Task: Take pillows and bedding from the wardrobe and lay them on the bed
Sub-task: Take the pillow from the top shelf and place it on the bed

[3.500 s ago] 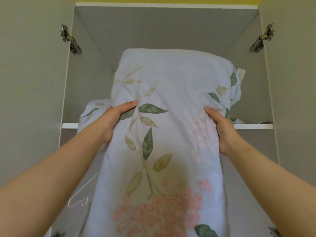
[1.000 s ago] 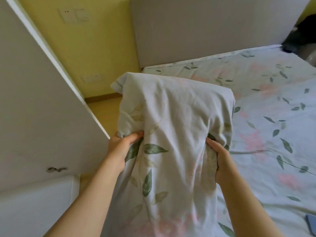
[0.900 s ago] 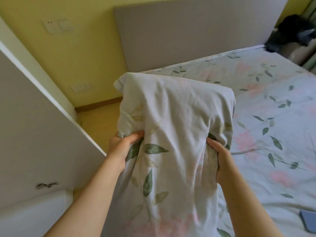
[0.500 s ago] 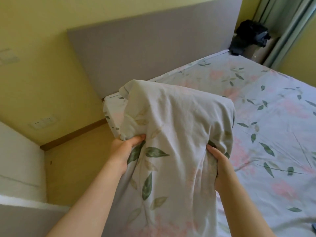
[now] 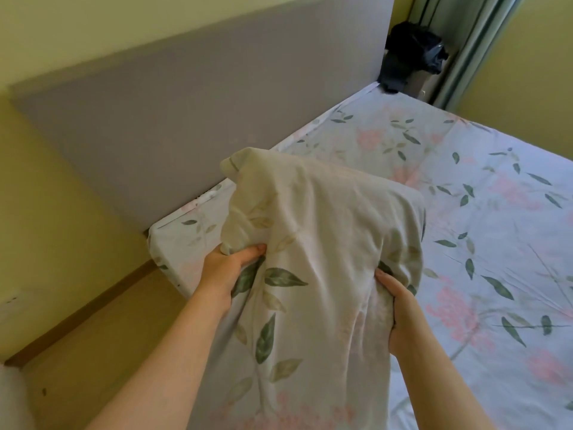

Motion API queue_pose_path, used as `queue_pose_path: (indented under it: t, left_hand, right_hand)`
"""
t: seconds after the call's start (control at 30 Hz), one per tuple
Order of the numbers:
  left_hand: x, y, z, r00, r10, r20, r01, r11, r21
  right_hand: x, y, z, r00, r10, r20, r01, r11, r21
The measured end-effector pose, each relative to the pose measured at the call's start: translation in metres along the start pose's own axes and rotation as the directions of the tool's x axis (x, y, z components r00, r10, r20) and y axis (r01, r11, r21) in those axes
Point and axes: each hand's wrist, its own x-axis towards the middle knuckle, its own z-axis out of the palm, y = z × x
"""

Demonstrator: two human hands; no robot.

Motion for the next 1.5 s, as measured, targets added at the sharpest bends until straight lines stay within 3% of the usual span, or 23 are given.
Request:
queue_pose_path:
  t: [0.33, 0.63, 1.0, 1.2, 1.5]
  left_hand:
    - [-0.02, 0.021, 0.007, 0.998, 0.059, 0.003, -0.058, 0.998, -0.025]
    - [-0.01, 0.02, 0.012, 0.996, 0.05, 0.077, -0.05, 0.999, -0.001]
    - [0.123, 0.061, -0.065, 0.989, -0.101, 0.104, 0.101, 0.995, 0.011]
    - [0.208, 0.112, -0.094, 0.982, -0.151, 0.114, 0.137, 0.983, 0.122]
    - [0.236, 0.132, -0.073, 0.962, -0.182, 0.202, 0.132, 0.962, 0.239]
  right_hand:
    - [-0.018, -0.024, 0.003, 0.993, -0.07, 0.094, 0.07, 0.998, 0.003]
    - [-0.019, -0.015, -0.007, 0.995, -0.084, 0.047, 0.082, 0.996, 0.045]
    - [0.044, 0.007, 0.125, 0.997, -0.019, -0.075, 0.02, 1.0, 0.002]
    - [0.078, 0.018, 0.211, 0.994, 0.029, -0.105, -0.017, 0.993, 0.115]
    - [0.086, 0.014, 0.221, 0.986, 0.034, -0.164, 0.002, 0.977, 0.215]
